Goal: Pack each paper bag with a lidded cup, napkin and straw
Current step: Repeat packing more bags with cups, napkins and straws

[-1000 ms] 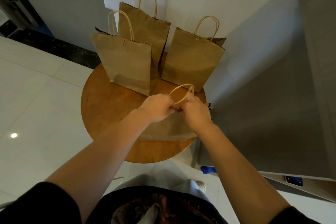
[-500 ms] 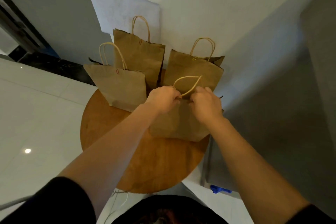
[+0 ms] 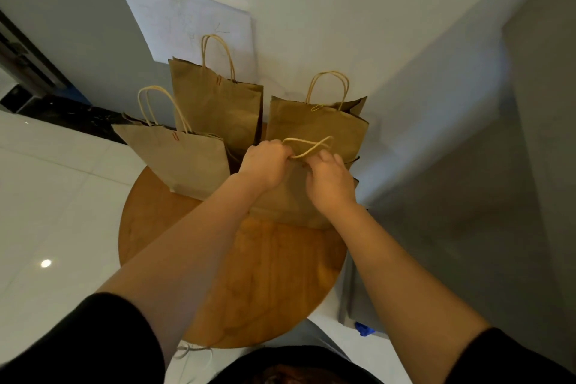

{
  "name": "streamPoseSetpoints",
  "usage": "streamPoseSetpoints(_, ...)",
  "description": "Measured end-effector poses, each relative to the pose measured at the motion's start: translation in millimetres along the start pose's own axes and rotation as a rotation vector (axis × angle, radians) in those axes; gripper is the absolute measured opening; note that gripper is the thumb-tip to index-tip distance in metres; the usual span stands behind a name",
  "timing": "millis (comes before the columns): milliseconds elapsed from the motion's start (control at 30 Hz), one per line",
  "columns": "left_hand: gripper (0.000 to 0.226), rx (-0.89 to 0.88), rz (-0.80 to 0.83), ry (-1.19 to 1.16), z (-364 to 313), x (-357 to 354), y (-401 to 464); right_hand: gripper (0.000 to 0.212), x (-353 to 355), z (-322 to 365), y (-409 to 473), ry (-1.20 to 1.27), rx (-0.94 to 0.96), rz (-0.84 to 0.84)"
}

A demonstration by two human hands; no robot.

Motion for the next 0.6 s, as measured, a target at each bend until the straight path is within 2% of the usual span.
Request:
streamPoseSetpoints(133, 0.029, -0.021, -0.122, 0.021, -11, 22, -26, 0.030, 8, 6, -30, 0.080, 0.014, -0.021)
streamPoseSetpoints(233, 0.021, -0.020, -0.150, 0.103, -31, 40, -50, 0.023, 23, 13, -57, 0.117, 0.007, -0.054)
streamPoseSetpoints(433, 0.018, -0.145, -0.227, 0.152, -111, 76, -101, 0.009, 79, 16, -126, 0.181, -0.044, -0.140)
streamPoseSetpoints(600, 0.024, -0.201, -0.316, 0.144, -174, 118, -145, 0.031, 146, 6, -189, 0.255, -0.078, -0.264)
Point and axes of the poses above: each hand's wrist, its own y-axis towards the middle knuckle, its own x-axis out of the back of the hand, z = x × y, the point moved 8 cm from there along y, towards the middle knuckle, and after that the axes turned 7 degrees about -x, right-handed, at the moved point
